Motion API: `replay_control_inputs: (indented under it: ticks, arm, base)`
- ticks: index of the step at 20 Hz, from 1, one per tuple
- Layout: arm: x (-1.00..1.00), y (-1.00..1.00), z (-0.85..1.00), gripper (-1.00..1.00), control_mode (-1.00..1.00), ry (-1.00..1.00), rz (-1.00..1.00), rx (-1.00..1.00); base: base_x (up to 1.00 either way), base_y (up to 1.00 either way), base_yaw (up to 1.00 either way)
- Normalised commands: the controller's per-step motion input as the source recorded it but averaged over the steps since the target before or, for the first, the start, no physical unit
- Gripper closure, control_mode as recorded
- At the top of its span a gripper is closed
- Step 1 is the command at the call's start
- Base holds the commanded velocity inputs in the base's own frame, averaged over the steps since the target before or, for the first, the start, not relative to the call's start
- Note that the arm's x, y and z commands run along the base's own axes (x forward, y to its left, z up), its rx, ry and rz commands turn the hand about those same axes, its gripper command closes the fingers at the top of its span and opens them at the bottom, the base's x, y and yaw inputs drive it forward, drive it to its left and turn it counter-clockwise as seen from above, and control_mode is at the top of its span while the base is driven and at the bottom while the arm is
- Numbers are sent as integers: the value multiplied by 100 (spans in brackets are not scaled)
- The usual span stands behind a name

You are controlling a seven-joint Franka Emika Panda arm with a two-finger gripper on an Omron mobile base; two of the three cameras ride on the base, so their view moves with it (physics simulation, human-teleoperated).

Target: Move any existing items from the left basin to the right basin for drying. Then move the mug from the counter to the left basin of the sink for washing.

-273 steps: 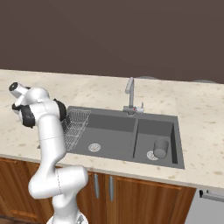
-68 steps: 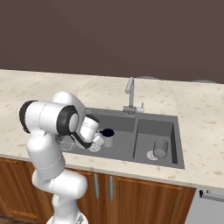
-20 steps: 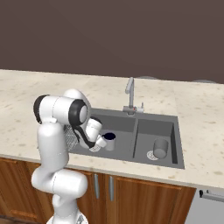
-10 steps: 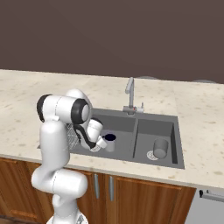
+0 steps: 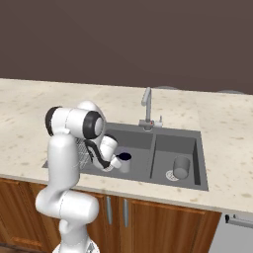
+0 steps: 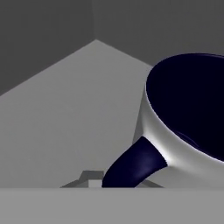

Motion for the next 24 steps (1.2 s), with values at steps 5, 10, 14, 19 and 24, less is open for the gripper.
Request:
replay_control_inputs:
  ticks: [5, 10, 14, 19, 24]
  arm:
    - [0, -1, -23, 100, -100, -6, 0, 6]
    - [0, -2, -25, 100, -100, -8, 0, 7]
    - [0, 0, -27, -100, -100, -6, 0, 3]
    - [0, 0, -37, -100, -100, -5, 0, 1]
    - [0, 0, -36, -100, -100, -5, 0, 0]
  base:
    - [0, 0, 0]
    - [0, 0, 0]
    - [0, 0, 0]
    - [0, 0, 0]
    - [0, 0, 0]
